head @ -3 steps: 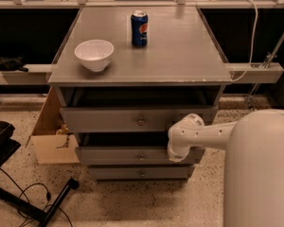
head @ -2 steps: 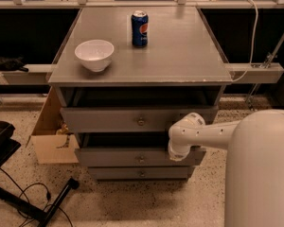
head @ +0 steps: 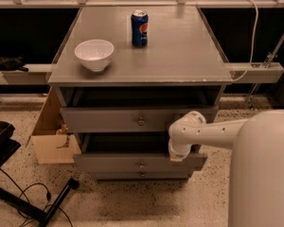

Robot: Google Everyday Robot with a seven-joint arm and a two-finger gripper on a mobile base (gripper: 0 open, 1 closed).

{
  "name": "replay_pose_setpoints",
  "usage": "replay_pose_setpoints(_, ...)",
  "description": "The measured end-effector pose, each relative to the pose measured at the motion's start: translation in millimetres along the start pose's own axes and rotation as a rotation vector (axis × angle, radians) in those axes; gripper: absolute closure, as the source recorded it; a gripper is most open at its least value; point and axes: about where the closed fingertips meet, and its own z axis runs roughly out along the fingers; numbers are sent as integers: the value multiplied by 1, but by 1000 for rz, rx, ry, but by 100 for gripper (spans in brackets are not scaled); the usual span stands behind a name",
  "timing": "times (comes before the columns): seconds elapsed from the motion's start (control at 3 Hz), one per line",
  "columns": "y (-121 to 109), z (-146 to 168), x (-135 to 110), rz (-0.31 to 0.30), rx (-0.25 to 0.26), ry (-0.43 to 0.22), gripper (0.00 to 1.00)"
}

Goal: Open middle drawer

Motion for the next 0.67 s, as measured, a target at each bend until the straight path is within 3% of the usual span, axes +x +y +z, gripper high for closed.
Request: replay_pose_setpoints(0.67, 20, -13, 6, -11, -35, 2, 100)
